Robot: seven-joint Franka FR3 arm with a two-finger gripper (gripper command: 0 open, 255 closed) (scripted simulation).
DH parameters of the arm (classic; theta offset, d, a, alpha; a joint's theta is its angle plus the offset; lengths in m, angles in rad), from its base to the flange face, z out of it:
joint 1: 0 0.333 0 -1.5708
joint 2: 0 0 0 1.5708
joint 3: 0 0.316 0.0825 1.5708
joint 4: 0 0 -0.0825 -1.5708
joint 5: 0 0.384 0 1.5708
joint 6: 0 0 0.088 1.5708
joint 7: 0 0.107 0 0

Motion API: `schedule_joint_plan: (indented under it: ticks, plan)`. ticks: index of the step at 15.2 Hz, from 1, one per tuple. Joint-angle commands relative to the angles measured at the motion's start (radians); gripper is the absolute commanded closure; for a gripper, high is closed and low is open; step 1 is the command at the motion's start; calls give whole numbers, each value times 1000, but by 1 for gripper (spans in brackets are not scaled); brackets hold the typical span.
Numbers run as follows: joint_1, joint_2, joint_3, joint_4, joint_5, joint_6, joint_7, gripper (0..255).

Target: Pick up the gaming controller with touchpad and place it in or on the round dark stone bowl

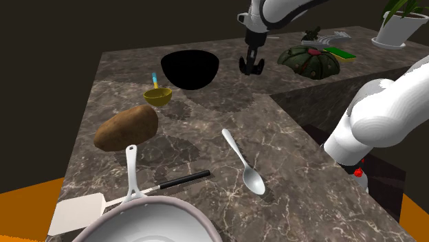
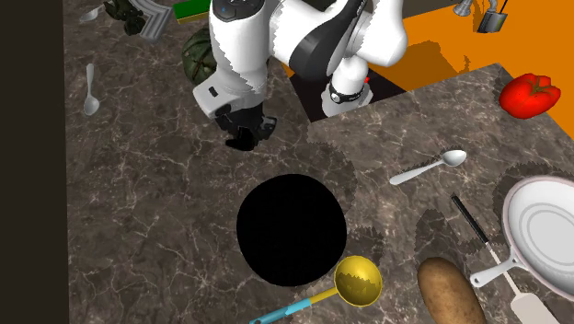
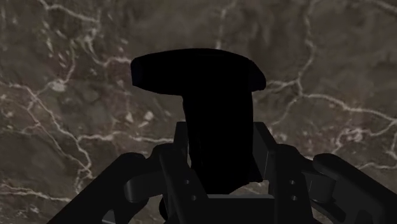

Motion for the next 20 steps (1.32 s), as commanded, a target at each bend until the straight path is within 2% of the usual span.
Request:
schedule_joint_plan:
  ticks: [1, 20]
  plan:
    - [-1, -7, 0, 16, 1, -26, -2, 255]
    - [5, -49, 14, 239, 14, -290, -16, 255]
